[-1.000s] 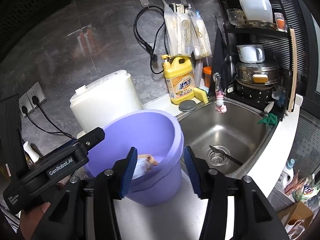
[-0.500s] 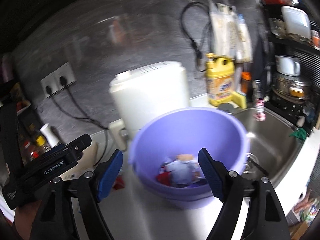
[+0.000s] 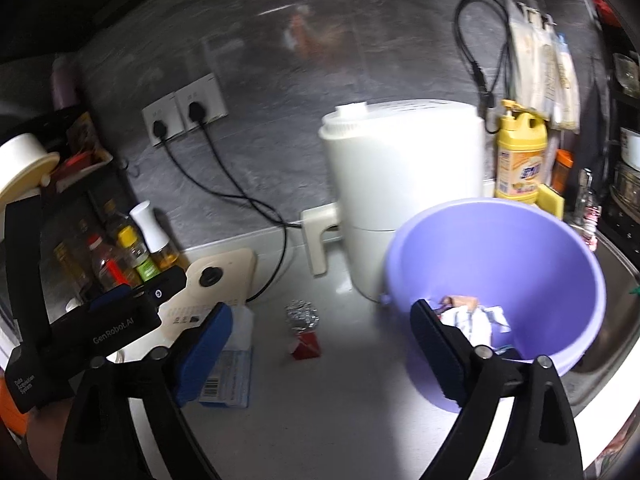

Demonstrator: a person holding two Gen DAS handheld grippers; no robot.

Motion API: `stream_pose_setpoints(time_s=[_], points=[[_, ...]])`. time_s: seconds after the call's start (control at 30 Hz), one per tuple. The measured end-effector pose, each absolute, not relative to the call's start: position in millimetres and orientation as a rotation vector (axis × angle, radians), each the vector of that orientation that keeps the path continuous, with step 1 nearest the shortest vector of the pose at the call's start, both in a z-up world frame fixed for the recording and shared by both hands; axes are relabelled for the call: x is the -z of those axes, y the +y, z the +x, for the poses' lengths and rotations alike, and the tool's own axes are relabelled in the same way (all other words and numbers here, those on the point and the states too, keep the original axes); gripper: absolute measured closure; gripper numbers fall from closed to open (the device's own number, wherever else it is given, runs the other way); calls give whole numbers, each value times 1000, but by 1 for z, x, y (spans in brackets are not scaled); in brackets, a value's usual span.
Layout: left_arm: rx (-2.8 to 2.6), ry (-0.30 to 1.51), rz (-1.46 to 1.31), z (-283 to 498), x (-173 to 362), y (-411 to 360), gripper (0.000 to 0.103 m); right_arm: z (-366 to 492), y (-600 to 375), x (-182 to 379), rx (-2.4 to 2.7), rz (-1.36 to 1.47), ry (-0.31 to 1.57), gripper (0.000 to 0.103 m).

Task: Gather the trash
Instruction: 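Move both tools back over the remaining trash on the counter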

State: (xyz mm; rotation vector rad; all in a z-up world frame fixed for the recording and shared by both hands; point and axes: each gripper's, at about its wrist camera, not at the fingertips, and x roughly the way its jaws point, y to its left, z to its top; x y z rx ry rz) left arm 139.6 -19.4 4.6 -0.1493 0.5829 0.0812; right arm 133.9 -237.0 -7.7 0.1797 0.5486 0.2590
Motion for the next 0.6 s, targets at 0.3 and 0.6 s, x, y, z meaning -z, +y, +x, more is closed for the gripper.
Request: stream_pose_setpoints(time_s=[0.3, 0.6], points=[[-193, 606, -175, 128, 7, 17, 6, 143, -203, 22, -360, 142, 595, 8], [-287, 638, -195, 118, 25, 41, 6, 155, -176, 47, -476, 111, 692, 26]])
